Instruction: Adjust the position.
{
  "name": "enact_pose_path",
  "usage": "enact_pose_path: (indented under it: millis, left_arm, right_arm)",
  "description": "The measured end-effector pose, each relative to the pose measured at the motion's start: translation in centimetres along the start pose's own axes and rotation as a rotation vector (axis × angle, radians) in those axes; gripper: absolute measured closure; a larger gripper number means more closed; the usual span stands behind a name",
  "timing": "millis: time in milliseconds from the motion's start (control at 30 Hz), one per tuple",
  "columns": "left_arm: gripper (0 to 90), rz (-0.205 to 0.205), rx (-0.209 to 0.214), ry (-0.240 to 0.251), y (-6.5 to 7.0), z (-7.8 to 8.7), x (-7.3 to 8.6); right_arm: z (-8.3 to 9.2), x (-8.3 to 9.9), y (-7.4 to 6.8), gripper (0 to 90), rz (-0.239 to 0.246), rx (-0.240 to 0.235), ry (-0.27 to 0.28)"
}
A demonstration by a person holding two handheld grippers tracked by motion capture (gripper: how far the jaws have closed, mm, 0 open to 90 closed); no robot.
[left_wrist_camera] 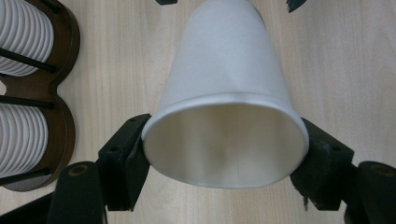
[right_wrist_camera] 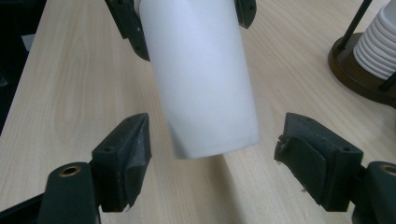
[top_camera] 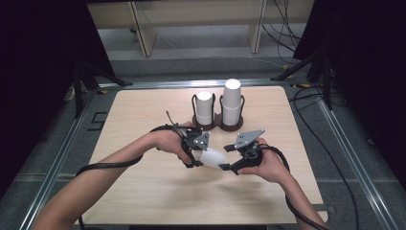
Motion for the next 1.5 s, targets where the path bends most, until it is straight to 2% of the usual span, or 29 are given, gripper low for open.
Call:
enact_pose_path:
  millis: [233,267,367,467,567,600,667,700,767,800,833,933,967,1000,1033,1067,1200,1267,1300,1400,1467,1500]
  left_arm:
    - [28.3,0.001,0.01,-0.027,0.2,0.0,0.0]
    - [28.3,-0.01,0.012,-0.043,0.2,0.0,0.1]
    - [28.3,-0.003,0.014,-0.038,0.2,-0.1,-0.1]
    - [28.3,-0.016,0.016,-0.052,0.2,0.0,-0.1]
    - [28.3,-0.011,0.021,-0.052,0.3,-0.1,-0.3]
    - [28.3,-0.019,0.019,-0.061,0.2,0.0,-0.3]
    - [28.3,-0.035,0.017,-0.069,0.1,0.0,-0.4]
    - [28.3,-0.022,0.017,-0.054,0.3,-0.1,-0.5]
    - [28.3,-0.032,0.015,-0.062,0.3,-0.1,-0.5]
    - [28.3,-0.033,0.018,-0.066,0.3,-0.1,-0.5]
    - [28.3,-0.039,0.021,-0.079,0.3,-0.1,-0.4]
    - [28.4,-0.036,0.021,-0.077,0.3,-0.2,-0.3]
    - [28.4,-0.005,0.022,-0.043,0.6,-0.4,-0.6]
    - [28.3,-0.016,0.022,-0.055,0.5,-0.3,-0.5]
    - [28.4,-0.024,0.021,-0.063,0.4,-0.3,-0.4]
    - [28.4,-0.038,0.021,-0.077,0.3,-0.2,-0.4]
    - [28.4,-0.044,0.023,-0.084,0.3,0.0,-0.4]
    - [28.4,-0.043,0.022,-0.075,0.3,0.0,-0.6]
    - [28.4,-0.036,0.022,-0.064,0.4,0.0,-0.7]
    - [28.4,-0.049,0.024,-0.075,0.4,0.0,-0.7]
    - [28.4,-0.031,0.023,-0.05,0.6,-0.1,-0.9]
    - [28.4,-0.039,0.022,-0.056,0.5,0.0,-0.9]
  right_arm:
    - [-0.2,-0.3,-0.2,24.9,0.014,0.0,0.01]
    - [-0.3,-0.3,-0.3,24.9,0.014,-0.005,0.007]
    - [-0.6,-0.2,-0.3,24.8,0.02,-0.002,0.002]
    - [-0.7,-0.3,-0.4,24.7,0.011,-0.003,-0.005]
    - [-0.9,-0.6,-0.4,24.7,0.032,-0.002,0.004]
    - [-1.0,-0.7,-0.6,24.7,0.021,-0.01,0.0]
    - [-1.2,-0.8,-0.7,24.7,0.034,-0.015,-0.004]
    - [-1.3,-0.9,-0.7,24.7,0.039,-0.013,-0.006]
    - [-1.5,-1.0,-0.8,24.9,0.05,-0.016,-0.005]
    - [-1.5,-1.0,-1.1,25.0,0.038,-0.022,-0.018]
    - [-1.7,-1.0,-1.0,25.2,0.054,-0.019,-0.016]
    - [-2.0,-1.1,-1.0,26.0,0.072,-0.022,-0.025]
    - [-2.0,-1.1,-1.1,26.2,0.074,-0.024,-0.027]
    - [-2.1,-1.1,-1.3,26.5,0.062,-0.033,-0.034]
    - [-2.3,-1.1,-1.2,26.7,0.081,-0.032,-0.025]
    - [-2.4,-1.2,-1.1,26.8,0.08,-0.024,-0.026]
    - [-2.7,-1.2,-1.2,27.4,0.082,-0.027,-0.032]
    - [-2.8,-1.1,-1.4,27.5,0.07,-0.038,-0.035]
    - [-2.9,-1.2,-1.2,27.6,0.09,-0.032,-0.028]
    - [-3.1,-1.0,-1.4,27.9,0.078,-0.036,-0.038]
    - [-3.1,-1.0,-1.4,29.0,0.077,-0.036,-0.037]
    - [-3.1,-1.0,-1.4,29.3,0.079,-0.035,-0.036]
Point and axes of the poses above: each handheld gripper's, and its own axes: z roughly backward along the jaws, x roughly out of its underside, y roughly to its right, the point moved 9 cm from there along -z, roughly forward along the jaws, and after that the axes turned 8 degrees about x, right-handed, at the moved point
